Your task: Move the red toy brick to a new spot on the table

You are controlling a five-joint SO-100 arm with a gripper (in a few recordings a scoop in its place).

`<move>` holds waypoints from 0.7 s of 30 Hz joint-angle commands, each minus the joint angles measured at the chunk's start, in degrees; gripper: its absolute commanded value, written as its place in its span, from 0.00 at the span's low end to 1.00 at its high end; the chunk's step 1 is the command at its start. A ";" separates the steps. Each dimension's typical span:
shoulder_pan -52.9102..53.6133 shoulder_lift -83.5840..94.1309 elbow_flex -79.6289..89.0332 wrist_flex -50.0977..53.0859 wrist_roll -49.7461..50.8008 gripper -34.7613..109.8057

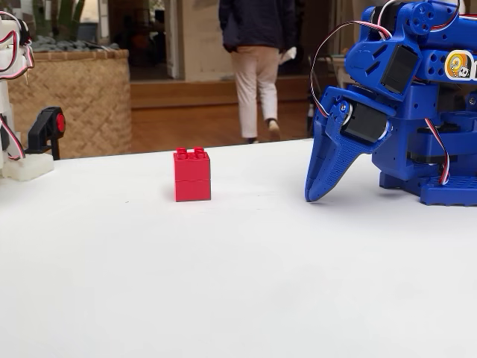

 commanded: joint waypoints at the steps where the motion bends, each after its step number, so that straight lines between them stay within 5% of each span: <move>1: -0.35 2.20 1.93 0.44 0.44 0.24; 21: -0.88 2.20 1.93 0.44 0.88 0.24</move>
